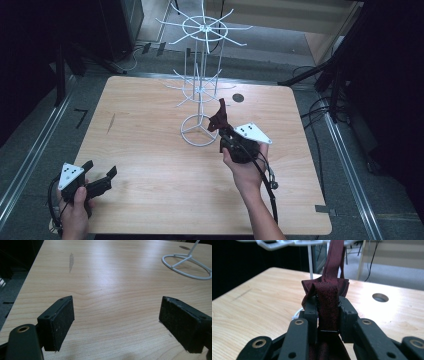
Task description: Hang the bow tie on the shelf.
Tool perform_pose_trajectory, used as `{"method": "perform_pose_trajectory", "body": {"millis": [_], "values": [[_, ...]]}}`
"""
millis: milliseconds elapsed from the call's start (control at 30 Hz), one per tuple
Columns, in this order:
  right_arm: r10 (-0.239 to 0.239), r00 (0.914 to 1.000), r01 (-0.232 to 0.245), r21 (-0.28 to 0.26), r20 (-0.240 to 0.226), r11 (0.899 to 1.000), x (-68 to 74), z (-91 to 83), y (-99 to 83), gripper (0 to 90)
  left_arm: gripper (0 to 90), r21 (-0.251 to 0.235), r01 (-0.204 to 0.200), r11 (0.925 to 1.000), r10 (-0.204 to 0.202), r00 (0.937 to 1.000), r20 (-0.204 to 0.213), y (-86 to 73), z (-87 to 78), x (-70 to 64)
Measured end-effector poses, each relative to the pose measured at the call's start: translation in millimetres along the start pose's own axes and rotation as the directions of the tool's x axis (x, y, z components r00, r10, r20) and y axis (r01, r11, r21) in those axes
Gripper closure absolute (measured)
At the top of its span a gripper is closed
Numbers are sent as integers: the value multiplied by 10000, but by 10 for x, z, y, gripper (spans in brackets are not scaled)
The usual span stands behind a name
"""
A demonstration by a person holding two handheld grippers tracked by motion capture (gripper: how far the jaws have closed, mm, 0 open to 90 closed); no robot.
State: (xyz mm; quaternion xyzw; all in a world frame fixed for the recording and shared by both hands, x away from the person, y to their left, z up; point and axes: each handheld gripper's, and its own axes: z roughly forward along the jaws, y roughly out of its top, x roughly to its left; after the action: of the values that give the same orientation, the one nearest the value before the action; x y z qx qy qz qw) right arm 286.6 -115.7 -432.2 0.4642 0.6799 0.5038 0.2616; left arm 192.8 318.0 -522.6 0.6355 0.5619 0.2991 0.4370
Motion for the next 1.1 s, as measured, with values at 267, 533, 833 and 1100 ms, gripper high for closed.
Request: {"method": "perform_pose_trajectory", "body": {"millis": [267, 533, 833, 1100], "values": [[-51, 10000, 49, 575, 29, 9983, -35, 158, -169, 737, 136, 7, -1, 10000, 1, 10000, 9, 0, -1, 1], [412, 9991, -402, 960, -84, 9946, -101, 281, -295, 737, 136, 21, -21, 10000, 21, 10000, 16, 1, 0, -1], [599, 9982, -584, 1371, -62, 9888, -143, 471, -366, 736, 136, 19, -11, 10000, 11, 10000, 30, 1, 0, 2], [681, 9970, -624, 1370, -368, 9886, -175, 504, -390, 590, 136, -6, 50, 10000, -50, 10000, 28, 2, 1, 8]]}}
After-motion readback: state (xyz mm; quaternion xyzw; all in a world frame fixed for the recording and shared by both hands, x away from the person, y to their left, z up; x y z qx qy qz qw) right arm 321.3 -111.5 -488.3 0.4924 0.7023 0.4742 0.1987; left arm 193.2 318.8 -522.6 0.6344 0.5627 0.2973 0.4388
